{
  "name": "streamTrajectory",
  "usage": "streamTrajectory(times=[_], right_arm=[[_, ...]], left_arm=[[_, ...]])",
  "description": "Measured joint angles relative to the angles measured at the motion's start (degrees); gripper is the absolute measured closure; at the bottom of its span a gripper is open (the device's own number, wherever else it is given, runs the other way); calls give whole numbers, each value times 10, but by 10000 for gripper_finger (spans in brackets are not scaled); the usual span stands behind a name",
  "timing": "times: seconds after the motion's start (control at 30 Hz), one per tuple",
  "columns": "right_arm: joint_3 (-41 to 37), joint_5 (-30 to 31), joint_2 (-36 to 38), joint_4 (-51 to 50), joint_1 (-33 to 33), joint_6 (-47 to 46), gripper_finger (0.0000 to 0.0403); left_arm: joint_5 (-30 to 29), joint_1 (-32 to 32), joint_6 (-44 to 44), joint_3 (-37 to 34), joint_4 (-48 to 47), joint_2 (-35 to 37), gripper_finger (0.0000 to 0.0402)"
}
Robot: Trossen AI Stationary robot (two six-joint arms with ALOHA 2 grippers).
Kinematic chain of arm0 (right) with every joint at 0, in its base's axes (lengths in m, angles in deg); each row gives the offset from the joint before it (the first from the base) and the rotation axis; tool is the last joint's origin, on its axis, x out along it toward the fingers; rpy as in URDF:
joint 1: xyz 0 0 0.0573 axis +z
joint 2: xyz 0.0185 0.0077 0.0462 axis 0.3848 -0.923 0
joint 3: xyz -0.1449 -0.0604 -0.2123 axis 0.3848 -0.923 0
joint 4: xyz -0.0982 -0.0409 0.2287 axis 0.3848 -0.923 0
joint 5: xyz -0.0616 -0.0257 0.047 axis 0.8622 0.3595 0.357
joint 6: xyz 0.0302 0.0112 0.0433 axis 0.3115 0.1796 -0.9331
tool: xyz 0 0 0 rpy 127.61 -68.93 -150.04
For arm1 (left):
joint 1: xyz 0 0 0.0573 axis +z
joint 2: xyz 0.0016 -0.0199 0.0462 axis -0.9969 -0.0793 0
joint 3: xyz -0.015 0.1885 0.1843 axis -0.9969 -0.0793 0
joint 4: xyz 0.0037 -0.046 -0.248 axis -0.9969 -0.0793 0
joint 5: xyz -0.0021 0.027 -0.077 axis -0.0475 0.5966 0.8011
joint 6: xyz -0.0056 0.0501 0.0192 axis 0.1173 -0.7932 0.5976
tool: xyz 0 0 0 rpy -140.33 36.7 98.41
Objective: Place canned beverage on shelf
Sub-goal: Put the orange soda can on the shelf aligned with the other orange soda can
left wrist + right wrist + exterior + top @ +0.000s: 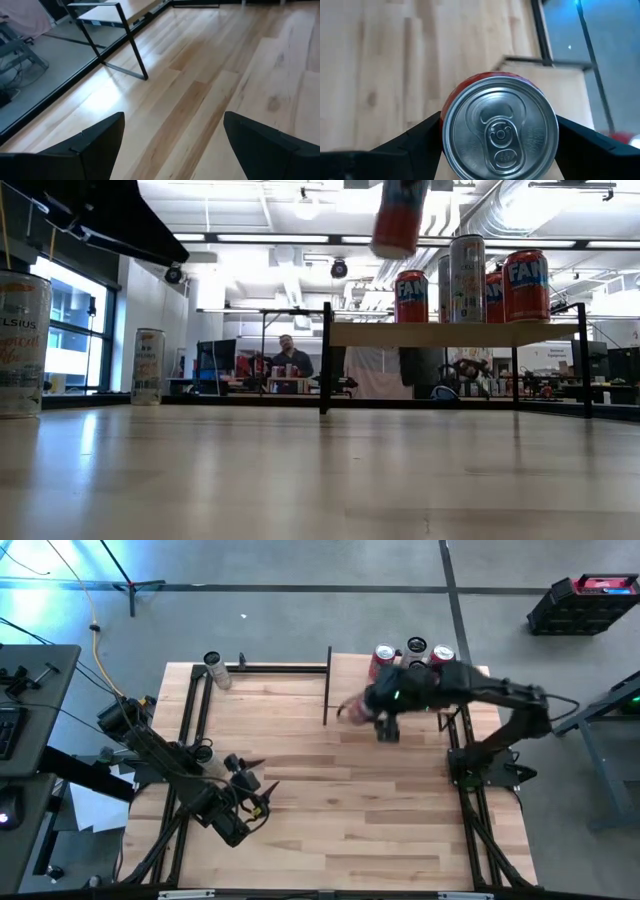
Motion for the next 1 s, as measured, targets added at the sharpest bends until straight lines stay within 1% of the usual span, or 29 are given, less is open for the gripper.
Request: streamTrajectory(times=[0.1, 0.2, 0.33, 0.53, 0.63, 0.73, 1.0], right_arm=[[-67, -51, 44, 41, -71, 27, 102], [-111, -92, 68, 65, -126, 53, 102], [-132, -128, 69, 81, -164, 79, 102], [-132, -137, 45, 76, -183, 121, 102], [-132, -128, 42, 68, -192, 131, 102], [-137, -104, 41, 62, -204, 136, 102], [-136, -124, 37, 53, -224, 135, 102]], left_arm=[[-2, 11, 1, 0, 3, 0, 69], [-2, 24, 2, 0, 7, 0, 69], [-1, 41, 2, 0, 12, 0, 69], [1, 69, 2, 0, 12, 0, 69], [4, 79, 1, 0, 12, 0, 69], [9, 86, -1, 0, 12, 0, 69], [11, 97, -9, 0, 12, 0, 69]])
